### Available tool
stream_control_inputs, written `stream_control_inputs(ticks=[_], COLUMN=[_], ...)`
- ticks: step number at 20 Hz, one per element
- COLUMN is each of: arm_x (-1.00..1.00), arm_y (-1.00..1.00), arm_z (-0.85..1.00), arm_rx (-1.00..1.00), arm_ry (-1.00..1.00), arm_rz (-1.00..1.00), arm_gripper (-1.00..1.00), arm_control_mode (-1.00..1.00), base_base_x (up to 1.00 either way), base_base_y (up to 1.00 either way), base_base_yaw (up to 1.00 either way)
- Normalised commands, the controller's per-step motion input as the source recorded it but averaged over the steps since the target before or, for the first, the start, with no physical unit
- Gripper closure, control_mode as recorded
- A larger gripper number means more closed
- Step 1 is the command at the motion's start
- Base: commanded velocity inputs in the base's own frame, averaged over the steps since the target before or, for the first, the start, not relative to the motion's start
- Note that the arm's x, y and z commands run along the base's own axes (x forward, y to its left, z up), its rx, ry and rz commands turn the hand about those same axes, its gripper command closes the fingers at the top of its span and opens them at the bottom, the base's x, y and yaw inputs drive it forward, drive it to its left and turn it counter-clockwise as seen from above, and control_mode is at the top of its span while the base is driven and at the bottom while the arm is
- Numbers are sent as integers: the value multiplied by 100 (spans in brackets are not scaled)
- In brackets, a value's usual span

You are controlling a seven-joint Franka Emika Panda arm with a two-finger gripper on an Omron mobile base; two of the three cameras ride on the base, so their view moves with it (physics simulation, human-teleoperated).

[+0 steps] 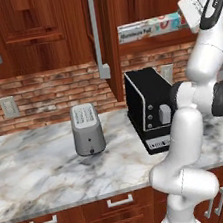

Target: Retrieve the tupperware and aluminum foil from the cabinet and place them on the dining counter near the plate with onions to prepare for storing leftovers.

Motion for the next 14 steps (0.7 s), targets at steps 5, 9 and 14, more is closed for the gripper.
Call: stream_control_inputs(ticks=[5,9,14], arm_x=[-100,-100,-100], arm_y=[61,50,36], arm_z=[-98,-99,-6], arm_rx=[-6,-1,21], arm_ry=[-13,-8,-23], arm_rz=[-64,-67,-50], arm_gripper=[100,100,100], arm_control_mode=[-100,-100,-100], base_base_x=[0,0,0], base_base_y=[0,0,0], base_base_yaw=[0,0,0])
